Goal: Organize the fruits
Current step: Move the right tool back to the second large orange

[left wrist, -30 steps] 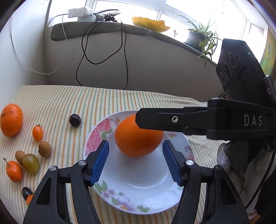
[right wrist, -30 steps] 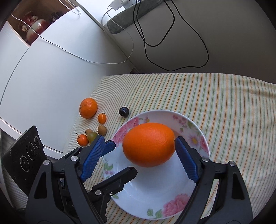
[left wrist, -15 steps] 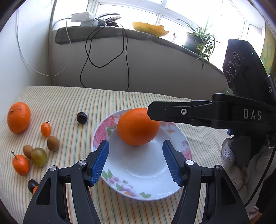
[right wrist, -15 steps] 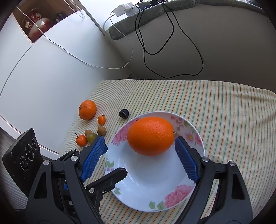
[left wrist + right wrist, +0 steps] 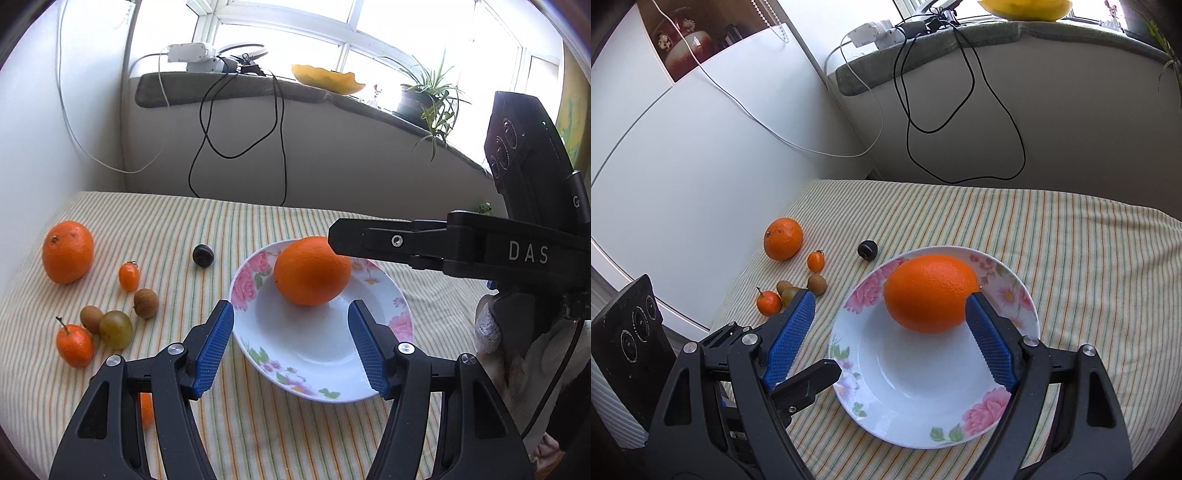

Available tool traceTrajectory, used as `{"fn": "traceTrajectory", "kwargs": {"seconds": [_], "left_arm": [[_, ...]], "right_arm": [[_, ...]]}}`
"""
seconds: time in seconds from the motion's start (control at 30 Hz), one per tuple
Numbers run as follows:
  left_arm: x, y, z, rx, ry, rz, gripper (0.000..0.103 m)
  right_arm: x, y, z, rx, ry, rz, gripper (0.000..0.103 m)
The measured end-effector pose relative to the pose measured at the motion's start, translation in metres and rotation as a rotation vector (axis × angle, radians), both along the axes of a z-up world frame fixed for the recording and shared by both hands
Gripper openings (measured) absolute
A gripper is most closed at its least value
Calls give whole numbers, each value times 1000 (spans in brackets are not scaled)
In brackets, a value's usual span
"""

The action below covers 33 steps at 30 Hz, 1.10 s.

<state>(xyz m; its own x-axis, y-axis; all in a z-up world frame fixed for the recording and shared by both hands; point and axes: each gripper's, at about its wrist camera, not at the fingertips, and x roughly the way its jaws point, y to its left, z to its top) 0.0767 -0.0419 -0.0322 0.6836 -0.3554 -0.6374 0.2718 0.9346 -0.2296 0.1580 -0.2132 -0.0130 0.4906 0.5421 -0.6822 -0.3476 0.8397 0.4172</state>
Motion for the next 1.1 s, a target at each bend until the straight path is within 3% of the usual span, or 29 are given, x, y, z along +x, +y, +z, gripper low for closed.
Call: {"fn": "traceTrajectory", "kwargs": {"seconds": [0.47,1.1], "left_arm": [[-5,40,7,3,-14,83,64],[-1,92,0,-8,-3,168,66]], "right_arm": [[-11,48,19,-123,-131,57,86],[1,97,10,-120,-104,131,86]]}}
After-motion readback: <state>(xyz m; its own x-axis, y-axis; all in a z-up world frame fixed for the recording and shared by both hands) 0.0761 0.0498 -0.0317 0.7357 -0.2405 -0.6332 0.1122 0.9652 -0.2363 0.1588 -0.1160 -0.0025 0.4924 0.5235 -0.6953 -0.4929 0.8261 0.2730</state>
